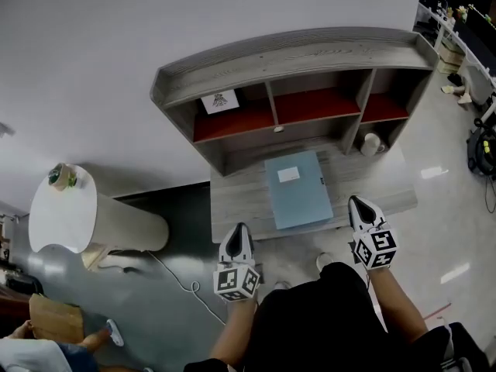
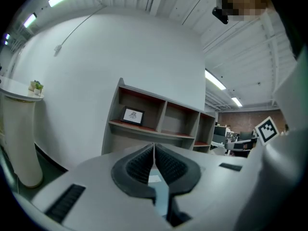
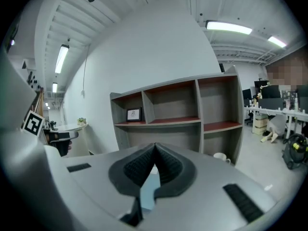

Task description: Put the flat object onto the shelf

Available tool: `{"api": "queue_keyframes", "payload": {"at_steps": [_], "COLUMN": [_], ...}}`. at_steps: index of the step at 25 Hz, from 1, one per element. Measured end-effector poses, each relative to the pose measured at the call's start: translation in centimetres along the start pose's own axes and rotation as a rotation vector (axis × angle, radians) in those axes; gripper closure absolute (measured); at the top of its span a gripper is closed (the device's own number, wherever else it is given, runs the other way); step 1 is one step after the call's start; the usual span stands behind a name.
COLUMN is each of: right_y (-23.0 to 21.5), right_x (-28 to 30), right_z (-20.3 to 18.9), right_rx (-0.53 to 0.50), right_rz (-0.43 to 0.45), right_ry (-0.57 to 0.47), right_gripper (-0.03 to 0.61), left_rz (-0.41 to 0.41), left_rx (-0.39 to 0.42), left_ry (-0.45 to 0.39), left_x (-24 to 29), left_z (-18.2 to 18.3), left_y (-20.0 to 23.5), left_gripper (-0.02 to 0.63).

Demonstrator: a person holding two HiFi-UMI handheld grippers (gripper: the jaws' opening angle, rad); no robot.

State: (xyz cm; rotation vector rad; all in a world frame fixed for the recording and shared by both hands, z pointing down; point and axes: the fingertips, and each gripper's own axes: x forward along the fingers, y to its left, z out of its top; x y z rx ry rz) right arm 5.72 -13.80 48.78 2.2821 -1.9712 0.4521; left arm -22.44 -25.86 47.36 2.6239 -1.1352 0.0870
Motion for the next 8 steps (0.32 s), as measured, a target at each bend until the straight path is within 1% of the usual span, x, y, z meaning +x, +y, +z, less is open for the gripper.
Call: {"api": "queue_keyframes", "payload": {"at_steps": [3,8], "right_y": [1.5,4.3], "right_x": [-1.0,-3.0], "right_z": [-0.2,-0.8], "right_rx": [-0.043,-0.056], "right_rz": [-0.022,-0.053], "right_ry": [0.001,-0.003], "right_gripper": [0.578,0.581], "left_rz": [-0.021,-0.043], "left_rx": [-0.005,-0.004], "left_ry": [-0.003,0.009], "left_x": [-1.6,-4.9], "left_z": [-0.1,-0.9], "left_y": [1.1,2.7], "left_gripper": [0.597,0.597]}}
